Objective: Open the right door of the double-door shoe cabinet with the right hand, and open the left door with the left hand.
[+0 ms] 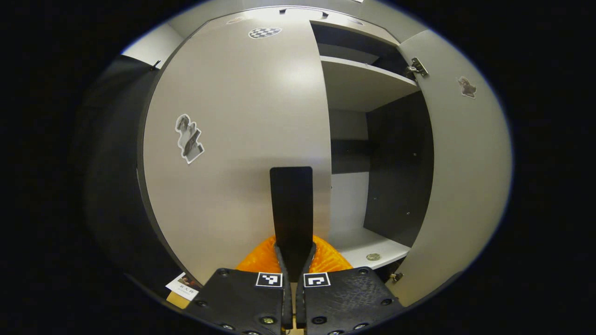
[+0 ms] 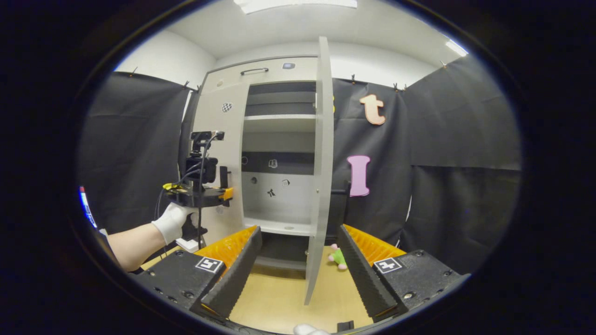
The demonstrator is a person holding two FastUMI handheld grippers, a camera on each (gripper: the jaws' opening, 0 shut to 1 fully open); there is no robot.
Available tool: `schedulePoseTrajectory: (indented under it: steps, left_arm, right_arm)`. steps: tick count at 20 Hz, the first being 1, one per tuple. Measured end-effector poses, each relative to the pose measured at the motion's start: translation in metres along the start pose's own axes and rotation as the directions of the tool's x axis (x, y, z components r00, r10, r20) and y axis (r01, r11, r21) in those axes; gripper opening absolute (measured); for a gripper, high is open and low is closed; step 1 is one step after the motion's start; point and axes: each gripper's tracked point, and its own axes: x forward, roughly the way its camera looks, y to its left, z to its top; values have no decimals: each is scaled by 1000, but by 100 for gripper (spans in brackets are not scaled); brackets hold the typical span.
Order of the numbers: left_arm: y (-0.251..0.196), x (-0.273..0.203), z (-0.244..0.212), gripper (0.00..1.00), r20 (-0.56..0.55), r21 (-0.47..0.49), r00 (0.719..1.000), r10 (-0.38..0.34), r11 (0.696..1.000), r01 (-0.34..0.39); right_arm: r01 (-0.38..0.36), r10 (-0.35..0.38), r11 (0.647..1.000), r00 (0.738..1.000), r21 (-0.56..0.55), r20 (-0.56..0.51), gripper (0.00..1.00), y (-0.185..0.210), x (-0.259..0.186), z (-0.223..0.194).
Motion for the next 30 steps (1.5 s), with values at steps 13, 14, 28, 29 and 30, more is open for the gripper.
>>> schedulePoseTrajectory:
  steps: [13,14,28,29,30]
  left_arm:
    - [19,-46,-12,2,-8,-15,1000,-10,1000,9]
    - [21,-49,-12,2,-3,-18,1000,-8,1000,8]
    - [80,-122,-20,1,-9,7,997,77,997,-77]
    - [86,-125,-21,1,-8,6,996,88,996,-88]
    - [92,-130,-22,1,-3,4,995,98,995,-98]
  right_arm:
    - [-70,70,998,998,-7,8,100,19,-11,-1]
    - [-71,71,997,997,-6,8,100,19,-13,-1]
    - [-148,148,989,989,2,-7,100,44,-20,-5]
    - [-153,153,988,988,4,-8,100,46,-20,-6]
    - [-155,155,988,988,2,-7,100,47,-21,-5]
